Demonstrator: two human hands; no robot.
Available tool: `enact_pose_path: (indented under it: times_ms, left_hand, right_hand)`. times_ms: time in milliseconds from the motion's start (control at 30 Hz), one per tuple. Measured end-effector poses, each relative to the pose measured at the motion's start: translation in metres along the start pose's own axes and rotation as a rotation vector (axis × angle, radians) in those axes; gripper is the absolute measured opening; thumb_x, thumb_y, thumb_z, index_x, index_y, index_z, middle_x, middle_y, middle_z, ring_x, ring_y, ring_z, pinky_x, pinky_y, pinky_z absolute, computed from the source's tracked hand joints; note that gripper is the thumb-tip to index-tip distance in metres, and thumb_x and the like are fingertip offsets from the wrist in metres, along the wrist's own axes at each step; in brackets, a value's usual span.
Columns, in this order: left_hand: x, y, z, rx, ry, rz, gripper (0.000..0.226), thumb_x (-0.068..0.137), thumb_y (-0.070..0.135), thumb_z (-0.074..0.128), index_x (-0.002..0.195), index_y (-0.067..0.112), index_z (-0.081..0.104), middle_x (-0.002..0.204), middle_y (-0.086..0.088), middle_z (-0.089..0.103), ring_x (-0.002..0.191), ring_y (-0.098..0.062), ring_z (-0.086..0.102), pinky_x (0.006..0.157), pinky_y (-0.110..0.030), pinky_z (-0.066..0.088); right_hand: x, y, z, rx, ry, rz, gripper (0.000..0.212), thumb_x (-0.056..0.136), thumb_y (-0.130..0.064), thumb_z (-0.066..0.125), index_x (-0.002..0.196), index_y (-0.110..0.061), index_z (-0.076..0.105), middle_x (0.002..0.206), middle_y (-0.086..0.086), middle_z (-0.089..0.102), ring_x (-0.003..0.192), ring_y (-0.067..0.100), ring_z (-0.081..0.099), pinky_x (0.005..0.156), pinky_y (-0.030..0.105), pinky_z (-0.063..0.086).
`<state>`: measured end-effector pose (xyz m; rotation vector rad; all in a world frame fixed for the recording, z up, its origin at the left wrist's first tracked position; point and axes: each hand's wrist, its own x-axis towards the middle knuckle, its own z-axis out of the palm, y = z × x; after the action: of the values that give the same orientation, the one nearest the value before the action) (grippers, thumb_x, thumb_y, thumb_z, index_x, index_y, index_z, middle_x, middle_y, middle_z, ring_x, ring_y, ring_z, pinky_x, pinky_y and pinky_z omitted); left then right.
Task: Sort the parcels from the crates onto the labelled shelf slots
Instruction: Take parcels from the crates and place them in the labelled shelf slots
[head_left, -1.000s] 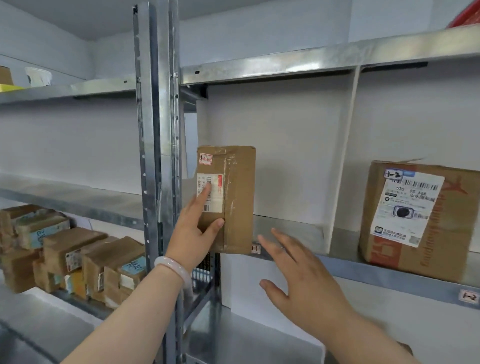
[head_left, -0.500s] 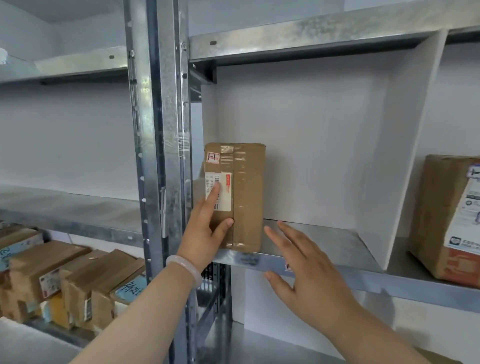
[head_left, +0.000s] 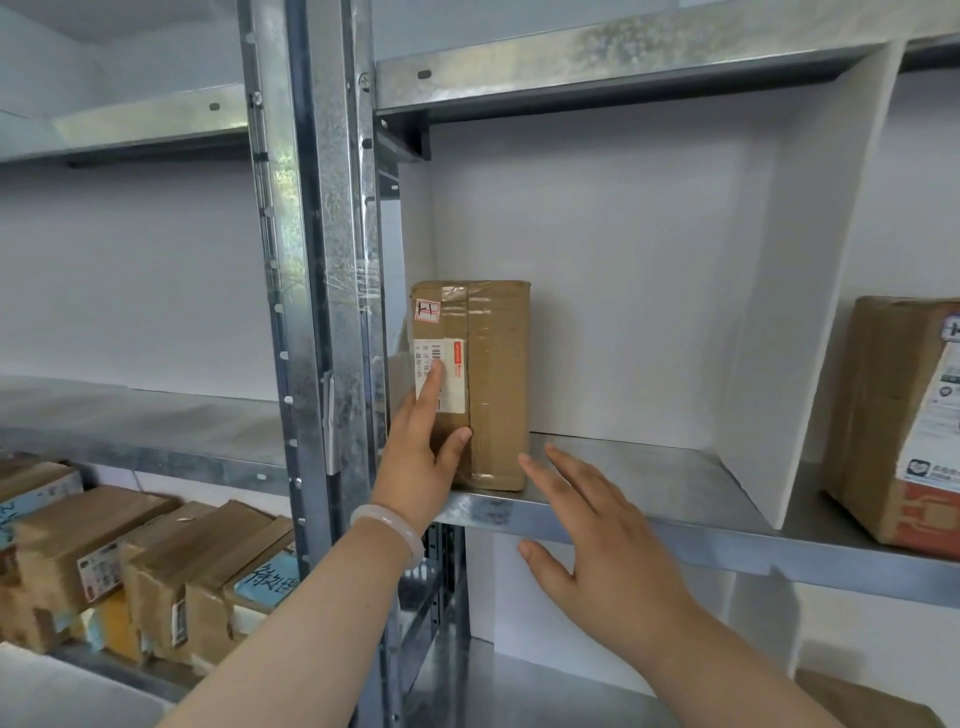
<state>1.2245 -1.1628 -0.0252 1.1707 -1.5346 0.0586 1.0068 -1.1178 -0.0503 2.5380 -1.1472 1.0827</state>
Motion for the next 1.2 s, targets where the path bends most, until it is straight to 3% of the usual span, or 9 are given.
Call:
enact_pose_path:
  times_ms: [167, 300, 367, 467, 633, 700, 867, 1000, 1200]
  left_hand:
    - [-0.013, 0.012, -0.008, -0.005, 0.024, -0.014, 0.078, 0.096, 0.033, 0.060, 0.147, 0.056, 0.005, 0.162, 0.006, 0.021, 0.148, -0.007, 0.017, 0.120, -0.038, 0.022]
    - [-0.046, 0.024, -0.023, 0.125, 0.097, -0.008, 0.073, 0.089, 0.053, 0.052, 0.152, 0.047, 0.015, 0.162, 0.005, 0.022, 0.148, -0.011, 0.019, 0.116, -0.035, 0.023]
    - [-0.066, 0.029, -0.031, 0.230, 0.106, 0.012, 0.072, 0.089, 0.049, 0.057, 0.152, 0.042, 0.023, 0.161, 0.001, 0.027, 0.145, -0.013, 0.025, 0.113, -0.035, 0.026]
    - [-0.097, 0.032, -0.042, 0.450, 0.063, 0.051, 0.068, 0.088, 0.039, 0.066, 0.150, 0.028, 0.038, 0.156, -0.005, 0.035, 0.141, -0.020, 0.034, 0.112, -0.038, 0.029]
    - [-0.159, 0.056, -0.056, 0.743, 0.046, -0.017, 0.063, 0.089, 0.052, 0.053, 0.144, 0.023, 0.047, 0.150, -0.010, 0.045, 0.133, -0.030, 0.047, 0.109, -0.042, 0.035]
    - [-0.189, 0.071, -0.060, 0.807, 0.037, -0.061, 0.064, 0.087, 0.048, 0.063, 0.143, 0.022, 0.048, 0.149, -0.012, 0.046, 0.133, -0.031, 0.048, 0.109, -0.049, 0.040]
    - [-0.266, 0.126, -0.075, 0.943, 0.053, -0.218, 0.064, 0.086, 0.046, 0.069, 0.143, 0.023, 0.051, 0.148, -0.009, 0.048, 0.134, -0.029, 0.047, 0.105, -0.051, 0.045]
    - [-0.333, 0.183, -0.077, 1.038, 0.102, -0.337, 0.061, 0.086, 0.046, 0.068, 0.140, 0.021, 0.055, 0.144, -0.011, 0.052, 0.130, -0.032, 0.051, 0.103, -0.051, 0.046]
    - [-0.446, 0.275, -0.092, 1.121, 0.156, -0.614, 0.067, 0.081, 0.039, 0.079, 0.141, 0.022, 0.054, 0.147, -0.008, 0.049, 0.133, -0.031, 0.049, 0.104, -0.053, 0.045]
  right_hand:
    - [-0.006, -0.001, -0.003, -0.005, -0.003, -0.015, 0.066, 0.090, -0.059, 0.033, 0.145, -0.056, -0.004, 0.158, -0.018, 0.009, 0.144, 0.005, 0.012, 0.112, 0.025, 0.016]
    - [-0.012, -0.007, -0.004, 0.024, 0.020, -0.029, 0.065, 0.090, -0.055, 0.041, 0.149, -0.046, 0.014, 0.157, -0.014, 0.020, 0.142, 0.009, 0.022, 0.111, 0.030, 0.026]
    - [-0.018, -0.011, 0.000, 0.038, 0.004, -0.065, 0.066, 0.089, -0.055, 0.042, 0.149, -0.043, 0.018, 0.156, -0.014, 0.022, 0.142, 0.009, 0.023, 0.112, 0.032, 0.025]
    - [-0.031, -0.016, 0.010, 0.057, -0.077, -0.106, 0.068, 0.088, -0.059, 0.039, 0.149, -0.046, 0.010, 0.158, -0.016, 0.016, 0.143, 0.006, 0.012, 0.115, 0.034, 0.016]
    - [-0.055, -0.019, 0.018, 0.101, -0.224, -0.221, 0.076, 0.087, -0.065, 0.039, 0.147, -0.051, -0.005, 0.160, -0.017, -0.003, 0.143, 0.002, -0.011, 0.109, 0.023, -0.014]
    - [-0.067, -0.022, 0.016, 0.133, -0.247, -0.291, 0.078, 0.087, -0.065, 0.040, 0.147, -0.051, -0.007, 0.160, -0.017, -0.004, 0.142, 0.000, -0.015, 0.109, 0.022, -0.018]
    - [-0.115, -0.039, 0.004, 0.251, -0.325, -0.437, 0.077, 0.087, -0.064, 0.042, 0.149, -0.047, 0.000, 0.160, -0.013, 0.003, 0.146, 0.009, -0.003, 0.121, 0.036, 0.004]
    - [-0.161, -0.053, -0.009, 0.337, -0.375, -0.553, 0.077, 0.087, -0.066, 0.038, 0.148, -0.048, -0.005, 0.161, -0.014, 0.000, 0.146, 0.007, -0.008, 0.115, 0.027, -0.010]
    - [-0.237, -0.109, -0.032, 0.547, -0.473, -0.719, 0.079, 0.089, -0.065, 0.043, 0.149, -0.046, -0.005, 0.160, -0.014, 0.002, 0.144, 0.005, -0.007, 0.115, 0.025, -0.004]
